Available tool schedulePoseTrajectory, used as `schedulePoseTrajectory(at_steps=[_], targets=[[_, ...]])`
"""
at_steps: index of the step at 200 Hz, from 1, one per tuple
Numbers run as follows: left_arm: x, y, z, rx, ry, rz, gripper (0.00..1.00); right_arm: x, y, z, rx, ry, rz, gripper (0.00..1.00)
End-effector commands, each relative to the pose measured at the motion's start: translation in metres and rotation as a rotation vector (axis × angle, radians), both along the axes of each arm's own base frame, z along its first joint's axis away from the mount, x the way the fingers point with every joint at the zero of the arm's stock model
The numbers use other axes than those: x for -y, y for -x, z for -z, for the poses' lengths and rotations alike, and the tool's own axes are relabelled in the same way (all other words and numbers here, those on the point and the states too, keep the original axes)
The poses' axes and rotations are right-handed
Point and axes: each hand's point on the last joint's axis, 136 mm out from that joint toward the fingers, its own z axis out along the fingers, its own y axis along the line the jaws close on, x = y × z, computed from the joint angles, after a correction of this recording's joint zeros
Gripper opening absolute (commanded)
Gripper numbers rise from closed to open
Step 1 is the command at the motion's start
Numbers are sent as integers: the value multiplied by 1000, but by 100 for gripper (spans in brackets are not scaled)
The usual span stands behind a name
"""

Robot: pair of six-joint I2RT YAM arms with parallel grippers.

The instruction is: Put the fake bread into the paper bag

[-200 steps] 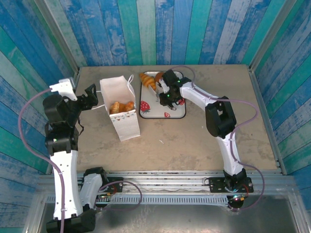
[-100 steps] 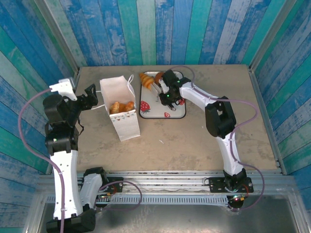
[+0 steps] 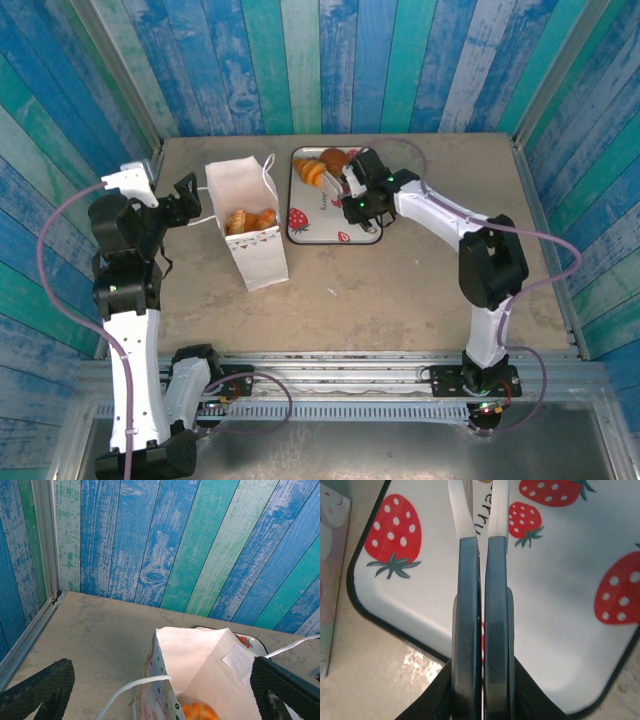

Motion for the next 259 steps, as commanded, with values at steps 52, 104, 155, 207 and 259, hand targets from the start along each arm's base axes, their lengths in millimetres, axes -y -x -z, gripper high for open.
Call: schedulePoseTrajectory(at_steps=[52,104,155,207,259], targets=[[0,-21,9,-98,23,28,94,19,47,-95,212,-72,44,0],[13,-62,34,-254,50,160,97,26,83,-173,370,-143,63,1],[17,-90,59,-324,87,222,96,19,116,-237,508,-208,38,1],[18,-103,85,-397,90,254,82,1,152,-288,631,-250,-28,1],[11,-120,95,-426,115,276,67,-26,190,-308,669,-295,-93,1]])
